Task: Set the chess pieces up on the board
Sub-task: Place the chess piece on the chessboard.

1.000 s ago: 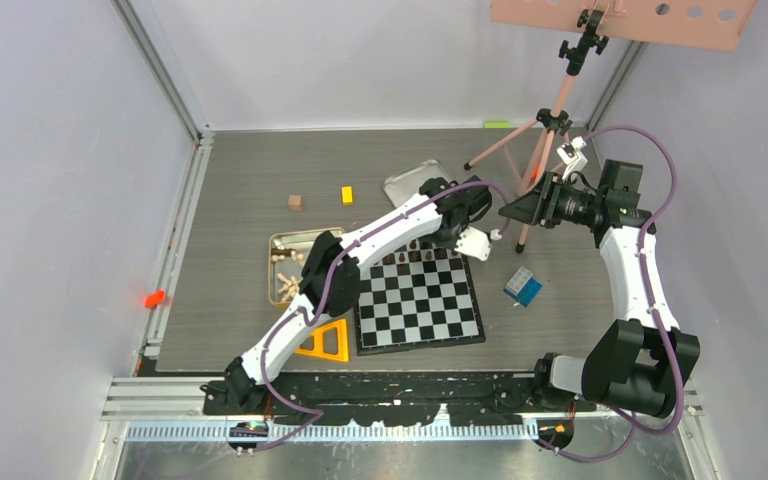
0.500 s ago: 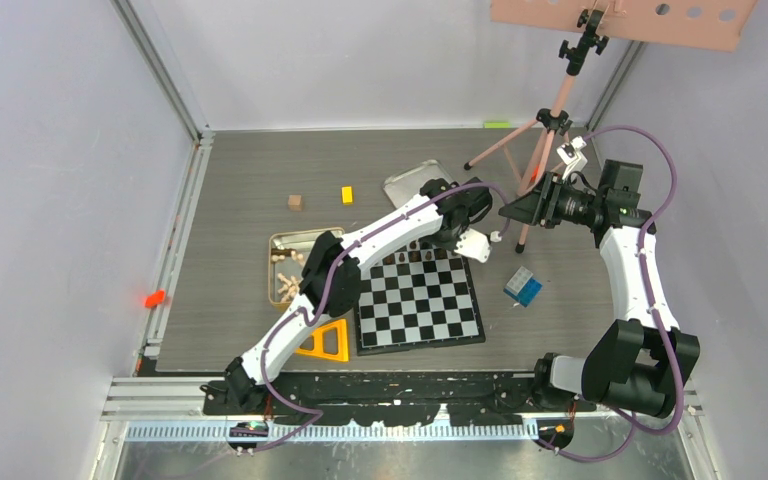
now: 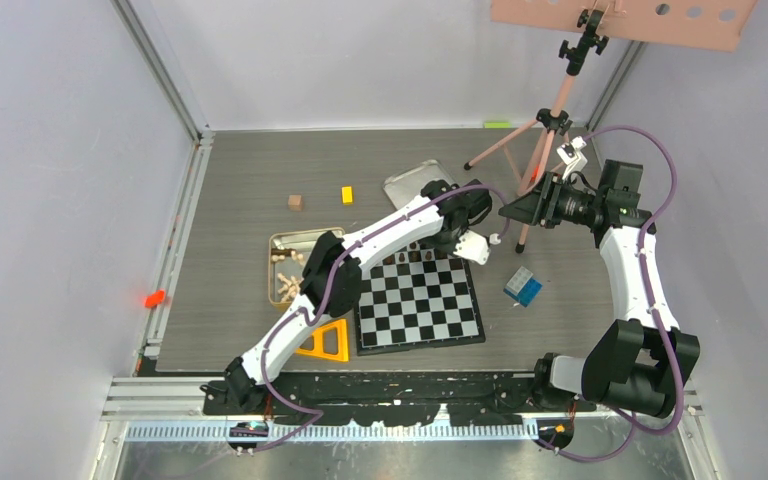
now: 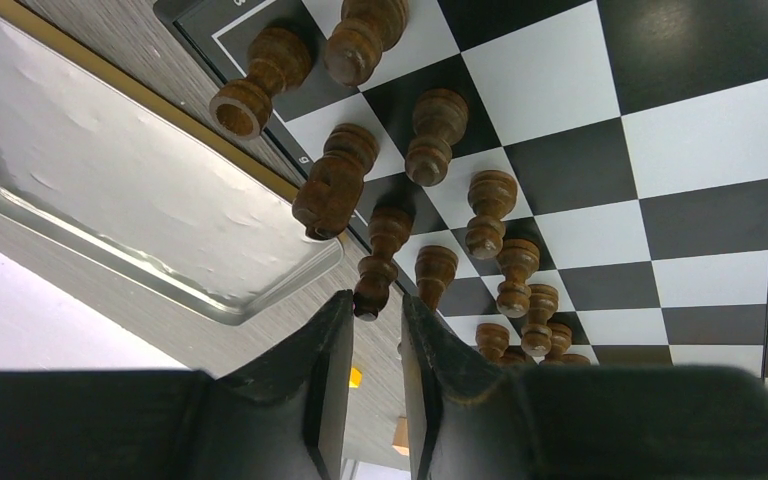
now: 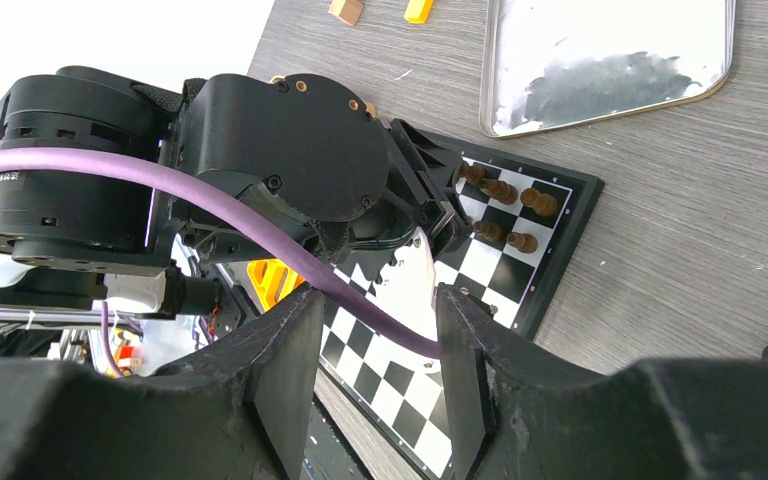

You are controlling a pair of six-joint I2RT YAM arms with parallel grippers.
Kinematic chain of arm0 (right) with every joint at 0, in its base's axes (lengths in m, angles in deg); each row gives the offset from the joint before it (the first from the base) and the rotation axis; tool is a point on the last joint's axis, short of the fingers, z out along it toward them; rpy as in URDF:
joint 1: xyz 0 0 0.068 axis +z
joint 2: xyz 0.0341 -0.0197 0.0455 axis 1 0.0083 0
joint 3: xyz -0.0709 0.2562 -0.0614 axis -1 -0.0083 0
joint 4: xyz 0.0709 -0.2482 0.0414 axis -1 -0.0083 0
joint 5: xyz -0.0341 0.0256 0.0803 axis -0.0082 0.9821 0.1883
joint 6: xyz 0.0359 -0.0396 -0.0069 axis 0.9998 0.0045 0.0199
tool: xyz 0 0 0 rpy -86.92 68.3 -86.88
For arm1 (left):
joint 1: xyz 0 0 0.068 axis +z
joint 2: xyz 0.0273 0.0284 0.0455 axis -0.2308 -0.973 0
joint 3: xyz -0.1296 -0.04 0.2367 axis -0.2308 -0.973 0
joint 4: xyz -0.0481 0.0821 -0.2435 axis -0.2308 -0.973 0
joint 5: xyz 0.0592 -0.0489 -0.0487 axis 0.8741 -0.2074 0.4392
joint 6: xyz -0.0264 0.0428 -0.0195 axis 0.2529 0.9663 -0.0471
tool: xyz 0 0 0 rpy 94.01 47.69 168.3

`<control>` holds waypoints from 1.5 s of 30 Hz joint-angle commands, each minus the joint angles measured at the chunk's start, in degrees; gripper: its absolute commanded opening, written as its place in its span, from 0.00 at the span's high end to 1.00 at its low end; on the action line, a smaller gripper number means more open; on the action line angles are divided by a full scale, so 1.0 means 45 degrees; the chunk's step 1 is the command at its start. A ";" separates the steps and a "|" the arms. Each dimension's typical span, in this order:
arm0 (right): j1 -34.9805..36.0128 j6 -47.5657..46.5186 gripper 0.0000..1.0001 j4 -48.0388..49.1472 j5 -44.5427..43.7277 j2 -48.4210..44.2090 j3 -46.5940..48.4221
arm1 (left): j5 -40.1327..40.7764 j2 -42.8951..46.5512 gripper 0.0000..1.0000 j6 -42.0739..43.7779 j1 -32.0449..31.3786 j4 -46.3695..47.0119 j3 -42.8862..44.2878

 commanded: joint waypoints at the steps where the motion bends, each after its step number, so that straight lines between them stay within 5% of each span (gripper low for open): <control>1: -0.0132 -0.0056 0.49 0.0445 0.0076 -0.0278 0.0004 | -0.0068 -0.0030 0.73 0.0411 -0.0282 -0.0334 -0.0048; 30: -0.0178 0.0092 0.50 0.0567 0.0178 -0.0275 -0.0064 | -0.0212 0.0121 0.85 -0.0046 -0.0282 0.0886 -0.0225; 39: -0.0188 0.0130 0.50 0.0603 0.0203 -0.0279 -0.0091 | -0.0439 0.0217 0.84 -0.0188 -0.0296 0.0743 -0.0233; 45: -0.0201 0.0176 0.50 0.0683 0.0217 -0.0279 -0.0112 | -0.0307 0.0319 0.74 -0.0223 -0.0281 0.0555 -0.0277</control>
